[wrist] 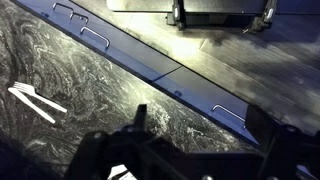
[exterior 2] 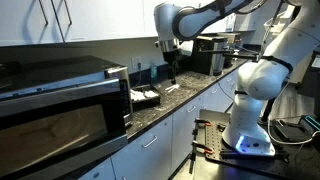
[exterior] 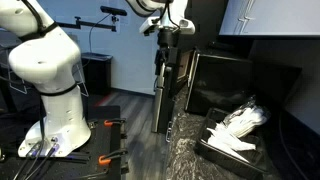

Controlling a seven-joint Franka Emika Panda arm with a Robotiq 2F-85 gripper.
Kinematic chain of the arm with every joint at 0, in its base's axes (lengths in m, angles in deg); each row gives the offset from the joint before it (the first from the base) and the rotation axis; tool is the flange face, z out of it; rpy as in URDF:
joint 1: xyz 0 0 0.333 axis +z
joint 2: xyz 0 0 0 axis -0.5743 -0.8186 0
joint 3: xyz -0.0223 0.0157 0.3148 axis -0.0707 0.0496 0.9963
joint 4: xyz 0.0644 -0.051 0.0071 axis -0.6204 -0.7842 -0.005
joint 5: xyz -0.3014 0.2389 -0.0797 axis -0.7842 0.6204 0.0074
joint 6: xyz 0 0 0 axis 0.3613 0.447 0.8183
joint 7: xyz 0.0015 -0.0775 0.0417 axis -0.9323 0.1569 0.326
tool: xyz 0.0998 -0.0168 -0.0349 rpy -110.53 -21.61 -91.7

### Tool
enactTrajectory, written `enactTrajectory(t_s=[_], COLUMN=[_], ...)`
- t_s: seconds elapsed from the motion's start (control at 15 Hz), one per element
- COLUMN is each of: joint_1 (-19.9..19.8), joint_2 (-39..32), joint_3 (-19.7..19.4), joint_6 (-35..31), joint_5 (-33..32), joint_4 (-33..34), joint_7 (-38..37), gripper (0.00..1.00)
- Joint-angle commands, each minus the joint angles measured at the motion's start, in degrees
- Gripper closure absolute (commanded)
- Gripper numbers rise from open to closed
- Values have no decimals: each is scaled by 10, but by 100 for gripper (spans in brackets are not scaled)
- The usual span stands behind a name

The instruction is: Pick up the white folk from the countertop and put it on top of the microwave.

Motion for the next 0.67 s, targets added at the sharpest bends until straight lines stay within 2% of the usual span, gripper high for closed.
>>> enactTrajectory(t_s=[0.0, 0.33, 0.6], joint_1=[10, 10, -8], joint_2=[-1, -1, 13], joint_3=[-9, -9, -15], joint_6=[2, 2, -18], joint_5=[-4, -4, -2], joint_4=[1, 1, -12], joint_7=[-4, -4, -65], gripper=[0, 0, 0])
